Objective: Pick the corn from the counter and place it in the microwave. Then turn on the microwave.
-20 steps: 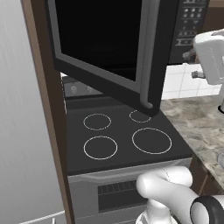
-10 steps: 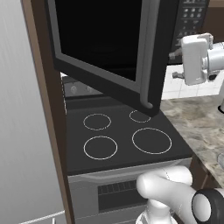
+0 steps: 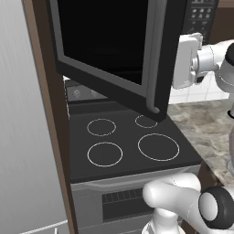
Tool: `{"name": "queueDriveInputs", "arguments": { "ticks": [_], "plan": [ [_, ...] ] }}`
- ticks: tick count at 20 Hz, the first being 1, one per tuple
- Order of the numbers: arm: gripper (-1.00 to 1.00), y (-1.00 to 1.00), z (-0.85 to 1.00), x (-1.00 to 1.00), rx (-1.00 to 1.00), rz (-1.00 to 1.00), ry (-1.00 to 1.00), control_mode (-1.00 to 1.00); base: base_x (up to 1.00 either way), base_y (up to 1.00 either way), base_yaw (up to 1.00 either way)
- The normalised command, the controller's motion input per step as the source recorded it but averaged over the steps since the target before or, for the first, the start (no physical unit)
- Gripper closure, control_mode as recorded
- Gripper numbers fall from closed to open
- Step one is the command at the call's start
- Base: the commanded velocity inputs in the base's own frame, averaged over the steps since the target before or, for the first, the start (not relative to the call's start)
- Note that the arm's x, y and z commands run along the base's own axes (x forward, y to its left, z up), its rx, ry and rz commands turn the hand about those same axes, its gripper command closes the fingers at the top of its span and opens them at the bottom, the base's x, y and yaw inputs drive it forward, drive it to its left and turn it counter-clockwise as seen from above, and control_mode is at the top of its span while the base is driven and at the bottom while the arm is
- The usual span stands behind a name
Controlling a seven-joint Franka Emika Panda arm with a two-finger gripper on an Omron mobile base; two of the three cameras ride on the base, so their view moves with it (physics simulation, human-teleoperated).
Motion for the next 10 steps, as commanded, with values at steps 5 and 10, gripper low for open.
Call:
{"name": "queueDriveInputs", "arguments": {
  "ticks": [5, 10],
  "plan": [
    [-1.0, 0.51, 0.0, 0.0, 0.08, 0.18, 0.06, -1.0, 0.0, 0.0, 0.0],
    [-1.0, 0.49, 0.0, 0.0, 0.07, 0.17, 0.05, -1.0, 0.0, 0.0, 0.0]
  ]
}}
